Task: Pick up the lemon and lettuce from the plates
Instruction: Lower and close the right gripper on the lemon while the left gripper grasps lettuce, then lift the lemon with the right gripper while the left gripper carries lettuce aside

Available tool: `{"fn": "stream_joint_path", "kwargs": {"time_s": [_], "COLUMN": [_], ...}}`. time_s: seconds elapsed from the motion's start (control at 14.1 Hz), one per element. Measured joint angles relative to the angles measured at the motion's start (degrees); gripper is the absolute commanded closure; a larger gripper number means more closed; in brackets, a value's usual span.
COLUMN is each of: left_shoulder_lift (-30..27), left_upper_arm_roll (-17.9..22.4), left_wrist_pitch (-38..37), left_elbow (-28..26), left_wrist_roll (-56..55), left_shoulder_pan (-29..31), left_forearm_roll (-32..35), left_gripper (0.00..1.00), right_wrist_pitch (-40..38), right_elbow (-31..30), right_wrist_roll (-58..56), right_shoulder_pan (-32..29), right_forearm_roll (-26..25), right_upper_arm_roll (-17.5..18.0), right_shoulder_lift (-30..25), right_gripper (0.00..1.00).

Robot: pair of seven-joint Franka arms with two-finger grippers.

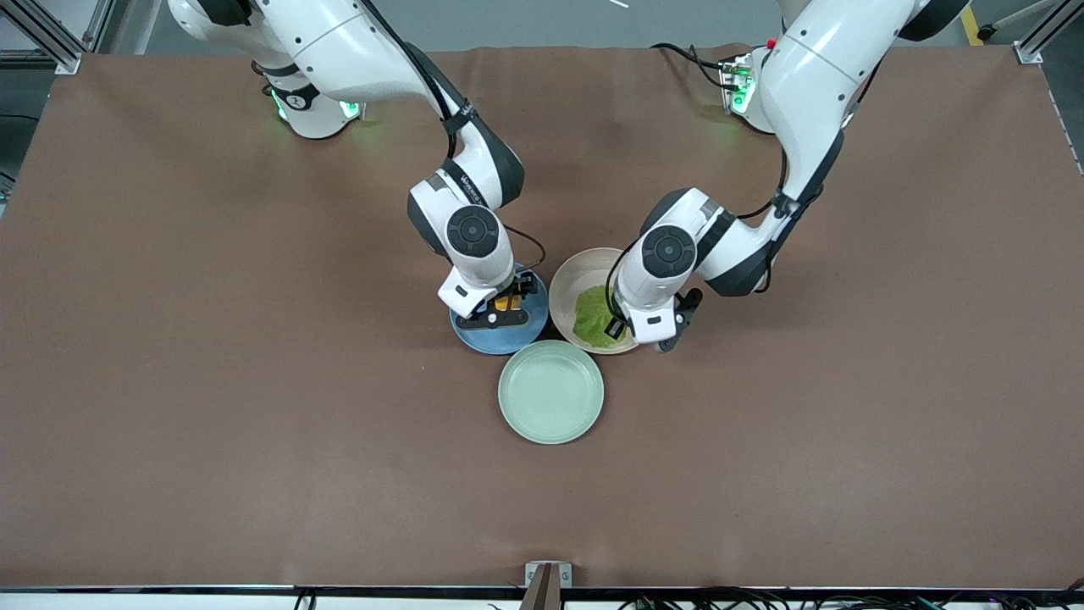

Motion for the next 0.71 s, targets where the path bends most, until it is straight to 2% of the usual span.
{"fn": "stream_joint_path", "kwargs": {"time_s": [0.21,0.35,0.5,0.64,0.71], "left_shoulder_lift": [-4.7,-6.4,-6.4,-5.9,-5.3], "left_upper_arm_roll": [0.2,0.5,0.6,0.6,0.6], "left_wrist_pitch": [-5.6,-7.2,-7.7,-7.8,-7.8], "left_elbow": [1.1,1.2,1.1,0.5,0.0], "left_wrist_roll": [3.8,8.1,12.4,16.2,18.0], "left_shoulder_pan": [2.9,7.5,13.7,19.6,21.8], "left_forearm_roll": [3.2,4.0,4.1,4.1,4.1], "left_gripper": [1.0,1.0,1.0,1.0,1.0], "right_wrist_pitch": [0.6,1.2,1.5,1.5,1.5], "right_elbow": [0.0,0.0,0.0,0.0,0.1], "right_wrist_roll": [0.2,0.3,0.4,0.5,0.5], "right_shoulder_pan": [0.0,0.1,0.1,0.2,0.2], "right_forearm_roll": [0.1,0.1,0.1,0.1,0.1], "right_upper_arm_roll": [0.0,0.1,0.2,0.3,0.3], "right_shoulder_lift": [0.6,1.1,1.4,1.5,1.5], "right_gripper": [0.2,0.33,0.52,0.67,0.71]}}
